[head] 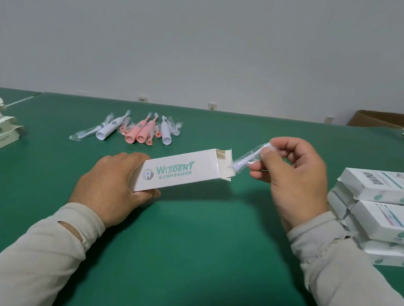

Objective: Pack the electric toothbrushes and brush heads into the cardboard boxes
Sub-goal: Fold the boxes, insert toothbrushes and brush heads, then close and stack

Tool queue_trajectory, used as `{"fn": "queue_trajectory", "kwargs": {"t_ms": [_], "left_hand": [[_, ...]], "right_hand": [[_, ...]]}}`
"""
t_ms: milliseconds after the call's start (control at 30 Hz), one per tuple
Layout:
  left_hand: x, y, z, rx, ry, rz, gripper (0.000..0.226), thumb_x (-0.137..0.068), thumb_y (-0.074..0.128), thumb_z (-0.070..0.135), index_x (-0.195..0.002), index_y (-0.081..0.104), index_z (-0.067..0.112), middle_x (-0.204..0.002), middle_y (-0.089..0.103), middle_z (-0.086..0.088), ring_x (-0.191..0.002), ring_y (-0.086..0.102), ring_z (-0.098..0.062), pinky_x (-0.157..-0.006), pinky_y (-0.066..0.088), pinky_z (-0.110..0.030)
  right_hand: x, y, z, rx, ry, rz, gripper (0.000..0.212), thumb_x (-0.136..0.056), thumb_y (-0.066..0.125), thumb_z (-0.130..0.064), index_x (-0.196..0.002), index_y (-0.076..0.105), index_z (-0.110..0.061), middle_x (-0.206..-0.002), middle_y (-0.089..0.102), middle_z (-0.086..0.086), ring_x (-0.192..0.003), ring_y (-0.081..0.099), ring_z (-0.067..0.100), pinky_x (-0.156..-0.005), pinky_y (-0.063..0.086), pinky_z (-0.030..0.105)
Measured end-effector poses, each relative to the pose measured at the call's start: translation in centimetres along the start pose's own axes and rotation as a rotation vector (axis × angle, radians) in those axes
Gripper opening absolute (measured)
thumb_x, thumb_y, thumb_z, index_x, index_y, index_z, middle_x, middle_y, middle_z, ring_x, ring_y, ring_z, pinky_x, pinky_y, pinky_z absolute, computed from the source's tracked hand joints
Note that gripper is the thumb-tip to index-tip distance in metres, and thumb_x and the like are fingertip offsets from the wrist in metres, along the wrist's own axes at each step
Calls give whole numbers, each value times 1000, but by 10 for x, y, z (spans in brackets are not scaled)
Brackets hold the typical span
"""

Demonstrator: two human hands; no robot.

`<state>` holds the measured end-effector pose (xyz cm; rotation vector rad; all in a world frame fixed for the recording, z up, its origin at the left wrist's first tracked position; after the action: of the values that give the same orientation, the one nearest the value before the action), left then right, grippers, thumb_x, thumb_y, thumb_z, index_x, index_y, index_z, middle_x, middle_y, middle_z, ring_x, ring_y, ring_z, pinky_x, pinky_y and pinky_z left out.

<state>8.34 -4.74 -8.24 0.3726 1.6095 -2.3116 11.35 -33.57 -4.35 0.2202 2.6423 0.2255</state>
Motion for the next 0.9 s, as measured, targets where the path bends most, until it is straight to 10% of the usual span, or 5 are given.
{"fn": "queue_trajectory", "kwargs": {"t_ms": [667,900], "left_hand": [[4,-1,14,1,83,-5,47,-74,71,58,-115,51,44,-101,54,17,-101,49,-17,-78,49,-40],[6,2,18,5,109,-8,50,-74,70,59,-118,51,43,-101,54,18,-100,48,-16,-78,50,-41]], "right_hand": [[16,15,13,439,-37,-31,13,-80,76,-14,-68,74,-21,-83,71,-7,-70,69,7,-73,57,27],[17,21,17,422,10,-285,17,-81,53,-9,-77,55,-26,-59,58,-5,-52,46,10,-52,41,24]]}}
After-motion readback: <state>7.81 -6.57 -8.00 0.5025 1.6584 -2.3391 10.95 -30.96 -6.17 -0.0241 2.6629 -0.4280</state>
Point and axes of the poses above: each hand's wrist, its own x-axis away from the middle knuckle, its own y-axis out of the palm, z = x × y, the point moved 3 cm from there along -x, towards the middle knuckle
